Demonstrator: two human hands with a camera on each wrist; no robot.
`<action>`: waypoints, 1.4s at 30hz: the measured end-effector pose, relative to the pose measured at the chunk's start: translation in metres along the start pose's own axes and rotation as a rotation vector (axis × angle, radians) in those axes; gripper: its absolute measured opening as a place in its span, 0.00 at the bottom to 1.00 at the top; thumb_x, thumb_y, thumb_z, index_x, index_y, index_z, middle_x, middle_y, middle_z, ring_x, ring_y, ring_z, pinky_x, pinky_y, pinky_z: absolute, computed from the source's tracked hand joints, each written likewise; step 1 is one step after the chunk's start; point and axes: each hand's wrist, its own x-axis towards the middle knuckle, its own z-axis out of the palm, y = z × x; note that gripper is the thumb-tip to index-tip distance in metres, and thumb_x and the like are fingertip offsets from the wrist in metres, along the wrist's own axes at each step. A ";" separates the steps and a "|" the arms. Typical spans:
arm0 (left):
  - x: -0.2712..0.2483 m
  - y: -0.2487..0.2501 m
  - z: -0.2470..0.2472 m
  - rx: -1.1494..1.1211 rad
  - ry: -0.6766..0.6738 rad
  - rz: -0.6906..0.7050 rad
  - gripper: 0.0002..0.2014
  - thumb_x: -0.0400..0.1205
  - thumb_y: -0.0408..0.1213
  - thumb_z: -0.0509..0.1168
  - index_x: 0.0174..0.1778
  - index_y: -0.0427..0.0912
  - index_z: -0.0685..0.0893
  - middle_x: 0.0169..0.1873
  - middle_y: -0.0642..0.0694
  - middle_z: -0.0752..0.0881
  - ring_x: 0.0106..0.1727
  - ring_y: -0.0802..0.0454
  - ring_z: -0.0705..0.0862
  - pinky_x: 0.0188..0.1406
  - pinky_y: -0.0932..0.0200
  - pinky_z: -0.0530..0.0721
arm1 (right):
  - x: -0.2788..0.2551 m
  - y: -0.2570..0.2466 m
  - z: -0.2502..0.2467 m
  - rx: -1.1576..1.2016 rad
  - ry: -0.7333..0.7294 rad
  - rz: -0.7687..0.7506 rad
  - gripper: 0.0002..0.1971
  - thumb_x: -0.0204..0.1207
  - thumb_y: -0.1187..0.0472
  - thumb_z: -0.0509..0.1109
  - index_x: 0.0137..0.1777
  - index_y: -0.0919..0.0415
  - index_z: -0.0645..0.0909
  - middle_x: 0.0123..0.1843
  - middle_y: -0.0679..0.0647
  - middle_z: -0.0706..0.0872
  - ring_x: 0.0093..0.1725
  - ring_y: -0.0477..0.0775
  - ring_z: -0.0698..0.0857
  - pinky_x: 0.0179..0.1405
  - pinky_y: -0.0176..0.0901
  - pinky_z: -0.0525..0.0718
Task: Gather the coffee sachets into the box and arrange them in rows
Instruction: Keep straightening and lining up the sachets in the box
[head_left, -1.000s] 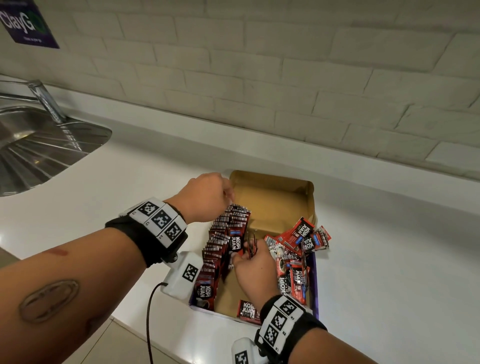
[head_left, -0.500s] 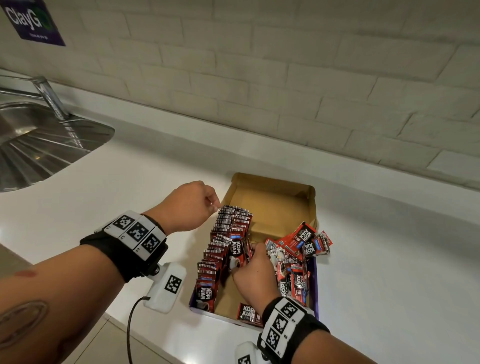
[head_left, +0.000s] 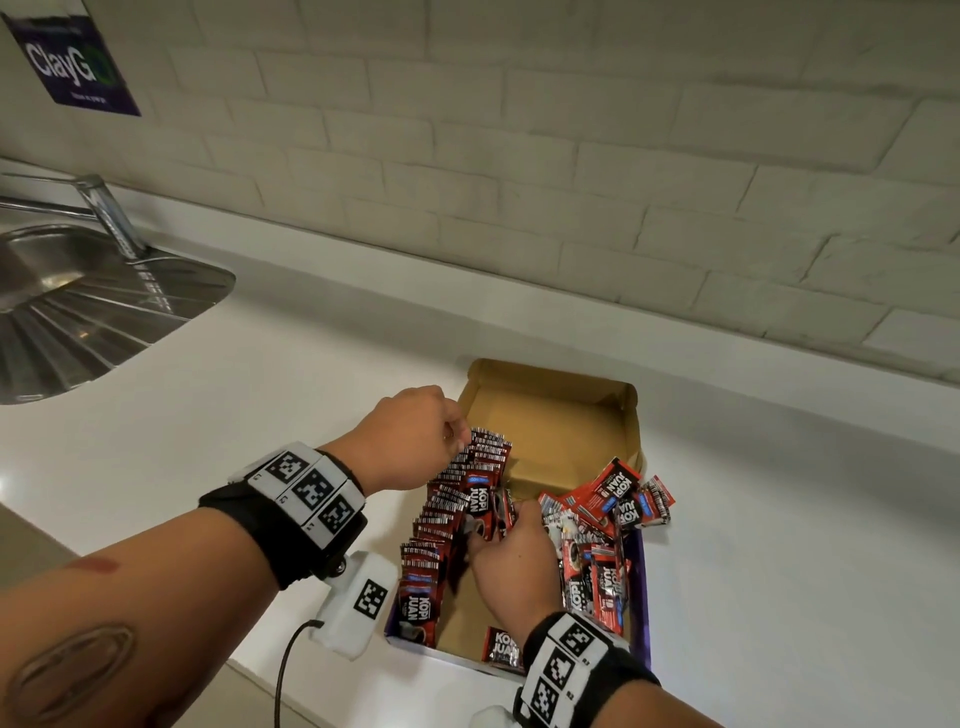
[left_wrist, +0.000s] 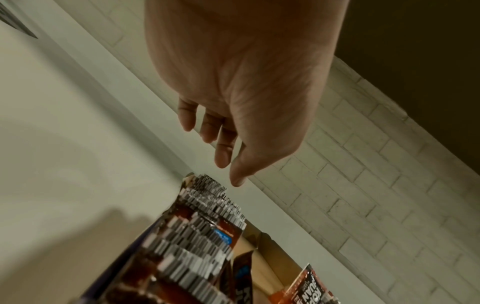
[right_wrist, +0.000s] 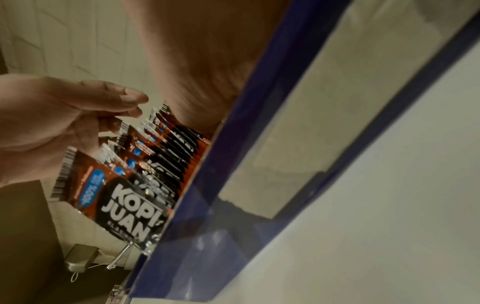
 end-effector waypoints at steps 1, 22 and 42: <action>0.000 0.002 0.002 0.009 -0.009 0.005 0.05 0.84 0.43 0.68 0.50 0.57 0.89 0.51 0.55 0.81 0.55 0.54 0.82 0.60 0.53 0.80 | 0.001 0.001 0.000 -0.001 -0.003 0.002 0.18 0.76 0.53 0.78 0.59 0.48 0.72 0.48 0.47 0.91 0.45 0.53 0.90 0.45 0.45 0.86; 0.000 -0.010 0.014 -0.010 0.017 -0.007 0.05 0.84 0.44 0.68 0.49 0.59 0.89 0.49 0.57 0.80 0.55 0.57 0.81 0.60 0.55 0.81 | 0.002 0.013 -0.003 0.009 -0.084 -0.022 0.18 0.73 0.56 0.79 0.54 0.49 0.72 0.36 0.49 0.89 0.30 0.43 0.86 0.29 0.36 0.81; -0.032 0.026 -0.007 -0.153 -0.061 0.113 0.05 0.83 0.48 0.70 0.54 0.60 0.86 0.43 0.61 0.85 0.40 0.70 0.81 0.38 0.71 0.75 | 0.001 -0.047 -0.094 0.706 -0.498 0.291 0.13 0.80 0.68 0.55 0.53 0.69 0.81 0.30 0.59 0.78 0.21 0.55 0.70 0.21 0.43 0.74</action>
